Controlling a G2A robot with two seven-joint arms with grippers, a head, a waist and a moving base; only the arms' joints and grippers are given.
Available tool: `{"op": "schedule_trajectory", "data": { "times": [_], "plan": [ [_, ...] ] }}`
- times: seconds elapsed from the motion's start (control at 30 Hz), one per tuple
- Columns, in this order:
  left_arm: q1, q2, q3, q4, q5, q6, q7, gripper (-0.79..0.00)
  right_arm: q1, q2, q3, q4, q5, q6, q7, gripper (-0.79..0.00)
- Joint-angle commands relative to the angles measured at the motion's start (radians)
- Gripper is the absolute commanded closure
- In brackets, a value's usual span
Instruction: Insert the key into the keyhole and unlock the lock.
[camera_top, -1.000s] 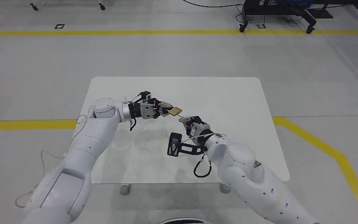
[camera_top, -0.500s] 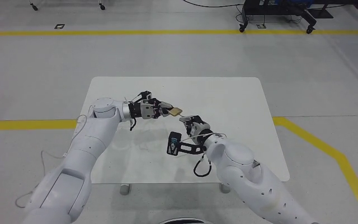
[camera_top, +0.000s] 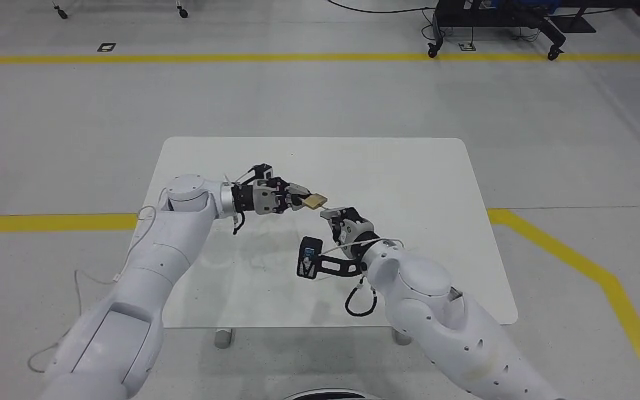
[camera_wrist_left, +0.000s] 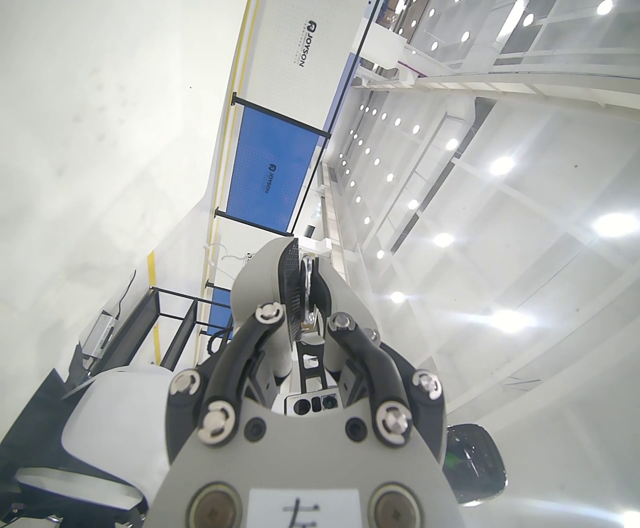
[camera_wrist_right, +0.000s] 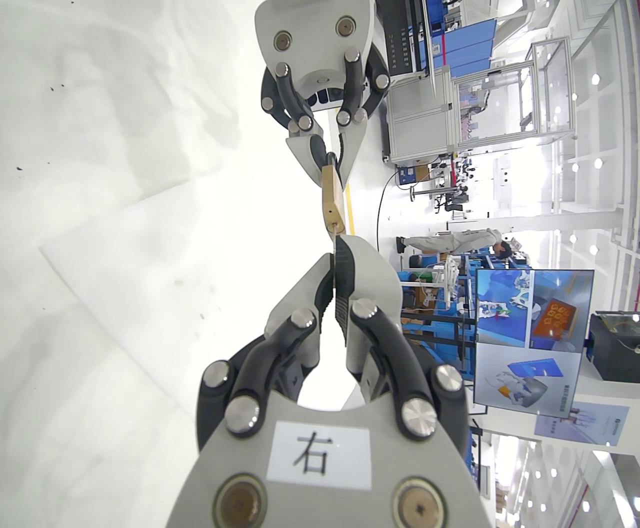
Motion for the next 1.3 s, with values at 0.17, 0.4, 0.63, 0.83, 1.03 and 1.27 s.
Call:
{"op": "schedule_trajectory", "data": {
  "times": [0.17,0.4,0.63,0.83,1.03,1.27],
  "plan": [
    [0.003,0.0,-0.001,-0.004,0.004,0.006,0.0,0.0,-0.003,-0.005,-0.005,0.001,-0.016,-0.014,0.006,0.0],
    [0.003,0.0,-0.003,-0.006,0.01,0.001,-0.002,0.0,-0.004,-0.011,-0.004,0.0,-0.02,-0.023,0.006,0.0],
    [0.004,0.0,-0.003,-0.01,0.011,0.002,-0.014,0.0,-0.004,-0.016,-0.002,0.002,-0.021,-0.027,0.0,0.0],
    [0.006,-0.001,-0.004,-0.013,0.005,0.009,-0.027,0.0,-0.004,-0.021,0.001,0.007,-0.021,-0.021,-0.007,0.0],
    [0.009,-0.001,-0.007,-0.013,0.003,0.01,-0.03,0.0,-0.002,-0.026,0.001,0.018,-0.02,-0.017,-0.015,0.0],
    [0.014,0.0,-0.011,-0.021,0.001,0.009,-0.035,0.0,0.002,-0.032,0.006,0.033,-0.011,-0.01,-0.025,0.0]
  ]
}}
